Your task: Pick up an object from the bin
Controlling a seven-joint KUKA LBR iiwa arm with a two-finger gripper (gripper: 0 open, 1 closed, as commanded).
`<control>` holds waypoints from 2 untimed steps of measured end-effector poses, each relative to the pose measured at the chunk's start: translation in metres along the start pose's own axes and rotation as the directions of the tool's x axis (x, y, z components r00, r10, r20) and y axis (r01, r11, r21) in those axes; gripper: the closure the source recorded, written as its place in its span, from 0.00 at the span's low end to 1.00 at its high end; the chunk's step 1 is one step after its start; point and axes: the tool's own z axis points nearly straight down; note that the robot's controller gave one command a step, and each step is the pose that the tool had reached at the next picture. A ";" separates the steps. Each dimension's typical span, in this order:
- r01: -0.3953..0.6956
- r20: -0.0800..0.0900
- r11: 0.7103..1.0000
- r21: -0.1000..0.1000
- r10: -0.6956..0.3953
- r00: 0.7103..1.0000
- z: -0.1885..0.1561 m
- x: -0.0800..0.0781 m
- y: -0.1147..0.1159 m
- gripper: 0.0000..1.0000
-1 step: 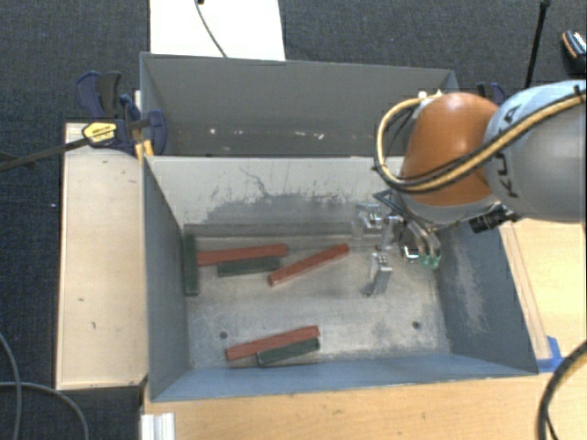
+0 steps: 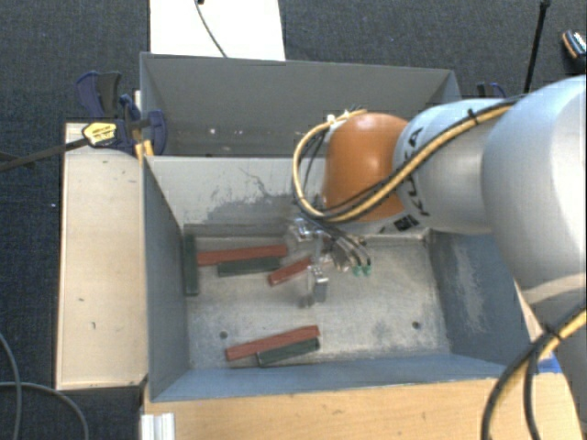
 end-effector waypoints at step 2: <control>0.086 0.002 0.996 0.003 -0.086 0.996 -0.037 -0.001 0.021 0.00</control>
Offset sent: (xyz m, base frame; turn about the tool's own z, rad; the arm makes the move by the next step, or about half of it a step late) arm 0.0031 0.0468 0.0316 -0.2061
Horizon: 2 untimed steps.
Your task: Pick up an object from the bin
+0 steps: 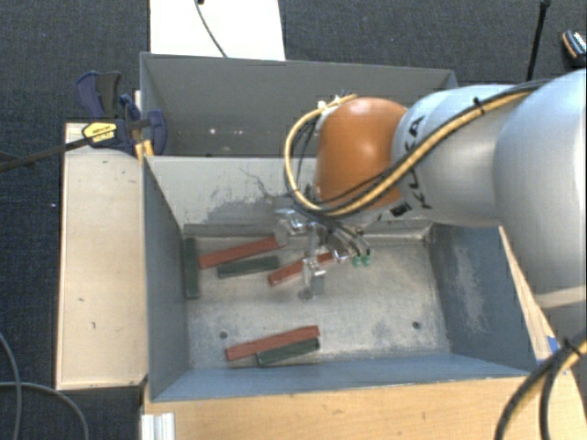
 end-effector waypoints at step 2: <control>-0.003 -0.003 1.000 0.001 0.003 1.000 0.034 -0.002 -0.005 0.00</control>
Offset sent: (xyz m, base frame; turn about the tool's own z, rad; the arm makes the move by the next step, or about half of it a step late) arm 0.0023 0.0360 -0.0351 0.0849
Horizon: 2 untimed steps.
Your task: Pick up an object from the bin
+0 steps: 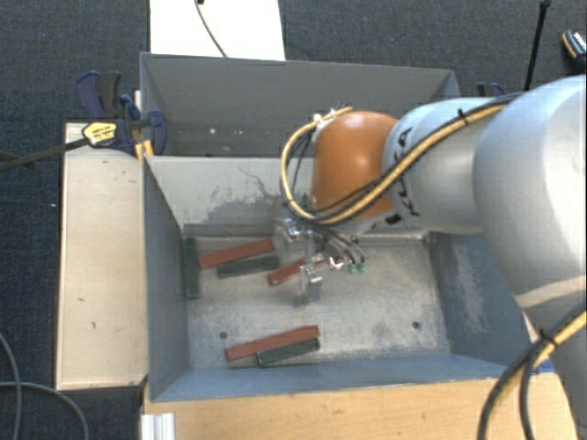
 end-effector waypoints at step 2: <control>0.001 0.009 1.000 0.000 -0.001 1.000 -0.019 -0.002 0.002 1.00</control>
Offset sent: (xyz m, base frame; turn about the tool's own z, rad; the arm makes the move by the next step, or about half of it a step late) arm 0.0000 0.0000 0.0000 0.0000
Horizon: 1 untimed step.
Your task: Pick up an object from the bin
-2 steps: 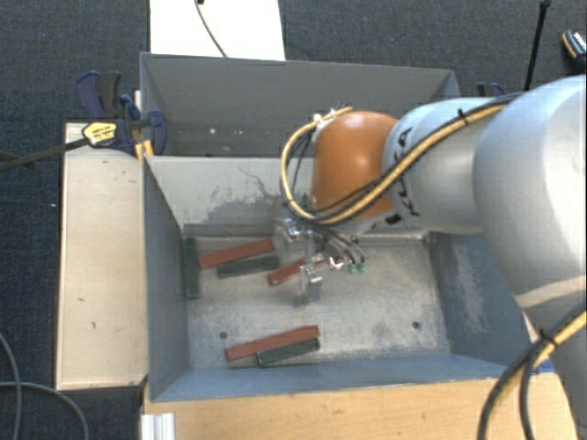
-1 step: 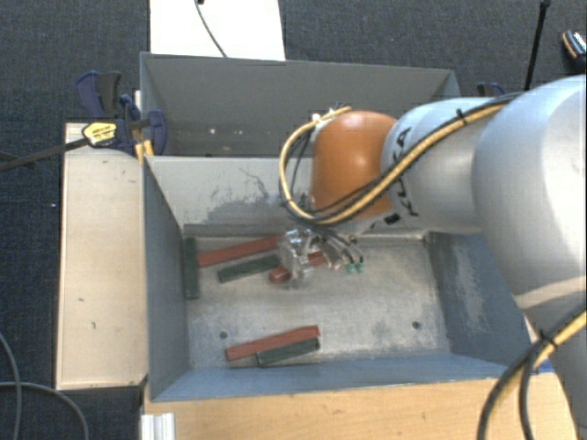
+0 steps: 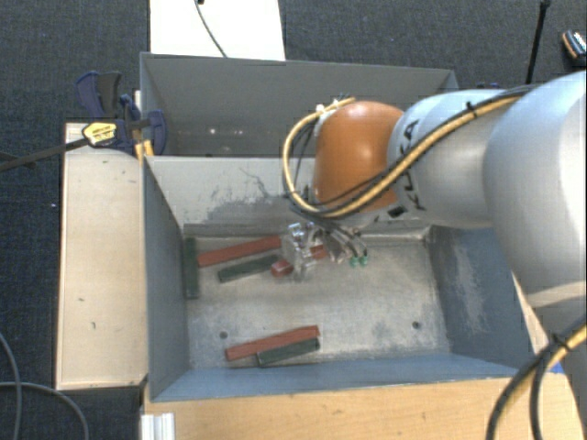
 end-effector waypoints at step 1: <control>-0.002 0.003 1.000 0.001 0.002 1.000 -0.048 -0.002 0.000 1.00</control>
Offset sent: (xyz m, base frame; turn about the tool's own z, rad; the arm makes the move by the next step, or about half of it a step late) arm -0.0001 -0.0001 0.0443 0.0000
